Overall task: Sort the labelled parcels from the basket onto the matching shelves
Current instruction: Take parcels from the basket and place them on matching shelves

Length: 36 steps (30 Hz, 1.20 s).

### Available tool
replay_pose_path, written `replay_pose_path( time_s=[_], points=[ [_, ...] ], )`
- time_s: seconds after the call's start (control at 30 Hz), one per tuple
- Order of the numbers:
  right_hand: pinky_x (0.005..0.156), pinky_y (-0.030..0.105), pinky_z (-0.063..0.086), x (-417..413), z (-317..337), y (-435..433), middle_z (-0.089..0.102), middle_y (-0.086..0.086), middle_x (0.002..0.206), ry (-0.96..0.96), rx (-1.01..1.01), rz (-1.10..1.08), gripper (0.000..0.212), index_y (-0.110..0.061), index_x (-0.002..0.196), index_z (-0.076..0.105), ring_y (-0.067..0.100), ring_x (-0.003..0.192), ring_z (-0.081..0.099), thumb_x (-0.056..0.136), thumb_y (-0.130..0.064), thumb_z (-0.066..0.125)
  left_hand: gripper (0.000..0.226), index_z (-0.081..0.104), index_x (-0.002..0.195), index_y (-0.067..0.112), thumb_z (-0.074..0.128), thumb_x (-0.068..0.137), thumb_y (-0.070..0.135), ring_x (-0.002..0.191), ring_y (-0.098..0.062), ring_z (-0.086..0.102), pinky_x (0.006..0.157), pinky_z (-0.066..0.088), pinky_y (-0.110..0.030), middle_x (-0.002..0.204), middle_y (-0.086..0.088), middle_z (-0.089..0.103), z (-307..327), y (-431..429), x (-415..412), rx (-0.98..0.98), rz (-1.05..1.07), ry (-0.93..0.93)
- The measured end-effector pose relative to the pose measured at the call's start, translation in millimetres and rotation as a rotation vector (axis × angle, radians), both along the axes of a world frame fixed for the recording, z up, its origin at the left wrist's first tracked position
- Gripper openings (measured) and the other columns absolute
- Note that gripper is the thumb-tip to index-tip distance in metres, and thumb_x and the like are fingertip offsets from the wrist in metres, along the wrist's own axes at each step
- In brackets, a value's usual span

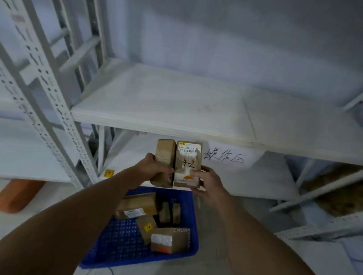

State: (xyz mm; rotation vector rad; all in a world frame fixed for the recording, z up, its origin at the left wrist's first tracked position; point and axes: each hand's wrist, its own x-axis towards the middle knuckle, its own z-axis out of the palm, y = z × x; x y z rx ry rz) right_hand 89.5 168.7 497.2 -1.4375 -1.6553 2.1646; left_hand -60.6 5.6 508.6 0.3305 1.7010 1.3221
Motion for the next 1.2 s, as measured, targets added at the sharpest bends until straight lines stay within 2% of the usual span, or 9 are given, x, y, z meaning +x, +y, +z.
replay_pose_path(
  time_s=[0.17, 0.33, 0.4, 0.5, 0.73, 0.83, 0.93, 1.03, 1.2],
  points=[
    [0.094, 0.045, 0.061, 63.4, 115.2, 22.6, 0.08, 0.008, 0.105, 0.151, 0.107, -0.194, 0.034, -0.015, 0.12, 0.067, 0.024, 0.102, 0.076, 0.088, -0.01, 0.077, 0.052, 0.062, 0.123, 0.006, 0.074, 0.074, 0.016, 0.104, -0.035, 0.072, 0.098, 0.056, -0.053, 0.114, -0.017, 0.074, 107.3, 31.6, 29.7, 0.2, -0.165, -0.004],
    [0.095, 0.046, 0.06, 138.3, 205.2, 36.6, 0.078, 0.011, 0.112, 0.271, 0.212, -0.396, 0.04, -0.014, 0.125, 0.068, 0.028, 0.106, 0.074, 0.087, -0.012, 0.077, 0.016, 0.071, 0.103, 0.008, 0.062, 0.09, 0.003, 0.084, -0.023, 0.072, 0.07, 0.058, -0.033, 0.083, -0.006, 0.077, 193.0, 68.0, 77.3, 0.316, -0.183, 0.054],
    [0.1, 0.048, 0.057, 185.8, 243.2, 39.1, 0.078, 0.011, 0.111, 0.314, 0.272, -0.474, 0.038, -0.014, 0.126, 0.068, 0.03, 0.109, 0.073, 0.089, -0.013, 0.076, 0.006, 0.07, 0.092, 0.004, 0.065, 0.089, 0.005, 0.08, -0.024, 0.069, 0.069, 0.056, -0.032, 0.078, -0.008, 0.074, 231.8, 84.2, 107.4, 0.382, -0.231, 0.067],
    [0.1, 0.047, 0.056, 261.5, 296.4, 32.0, 0.079, 0.009, 0.108, 0.338, 0.359, -0.563, 0.034, -0.015, 0.124, 0.068, 0.028, 0.105, 0.074, 0.091, -0.016, 0.074, 0.034, 0.065, 0.108, -0.003, 0.076, 0.079, 0.01, 0.091, -0.031, 0.072, 0.082, 0.061, -0.04, 0.103, -0.022, 0.074, 279.1, 108.4, 161.1, 0.481, -0.285, 0.003],
    [0.096, 0.048, 0.059, 455.7, 383.0, -29.9, 0.078, 0.007, 0.101, 0.405, 0.494, -0.795, 0.023, -0.014, 0.113, 0.069, 0.024, 0.094, 0.073, 0.091, -0.013, 0.076, 0.024, 0.071, 0.115, 0.004, 0.067, 0.091, 0.007, 0.087, -0.021, 0.074, 0.073, 0.06, -0.029, 0.103, -0.012, 0.078, 362.3, 122.8, 354.2, 0.638, -0.57, -0.067],
    [0.094, 0.048, 0.06, 536.0, 402.3, -67.8, 0.076, 0.012, 0.114, 0.394, 0.54, -0.88, 0.031, -0.015, 0.12, 0.067, 0.028, 0.103, 0.073, 0.091, -0.014, 0.076, 0.033, 0.072, 0.119, 0.007, 0.074, 0.087, 0.015, 0.105, -0.025, 0.072, 0.096, 0.056, -0.036, 0.114, -0.013, 0.075, 380.6, 113.5, 428.0, 0.646, -0.688, -0.038],
    [0.091, 0.043, 0.061, 605.0, 421.8, -110.0, 0.076, 0.007, 0.119, 0.387, 0.614, -0.952, 0.039, -0.024, 0.127, 0.065, 0.028, 0.111, 0.072, 0.09, -0.018, 0.078, 0.071, 0.07, 0.124, 0.014, 0.094, 0.059, 0.031, 0.118, -0.026, 0.067, 0.107, 0.049, -0.042, 0.119, -0.005, 0.075, 402.8, 91.0, 493.7, 0.674, -0.918, 0.076],
    [0.1, 0.047, 0.057, 656.8, 440.1, -150.6, 0.078, 0.003, 0.113, 0.389, 0.682, -1.004, 0.039, -0.028, 0.124, 0.063, 0.028, 0.107, 0.074, 0.09, -0.015, 0.078, 0.075, 0.062, 0.133, 0.014, 0.087, 0.063, 0.013, 0.115, -0.026, 0.069, 0.105, 0.051, -0.044, 0.123, -0.005, 0.073, 420.6, 66.9, 550.8, 0.714, -1.056, 0.101],
    [0.086, 0.049, 0.063, 720.7, 465.5, -215.1, 0.075, 0.005, 0.114, 0.361, 0.761, -1.05, 0.045, -0.022, 0.123, 0.061, 0.029, 0.101, 0.075, 0.087, 0.001, 0.077, 0.078, 0.059, 0.138, 0.01, 0.085, 0.067, -0.007, 0.106, -0.022, 0.073, 0.094, 0.057, -0.037, 0.112, 0.001, 0.077, 446.4, 35.3, 630.4, 0.792, -1.036, 0.095]
  ],
)
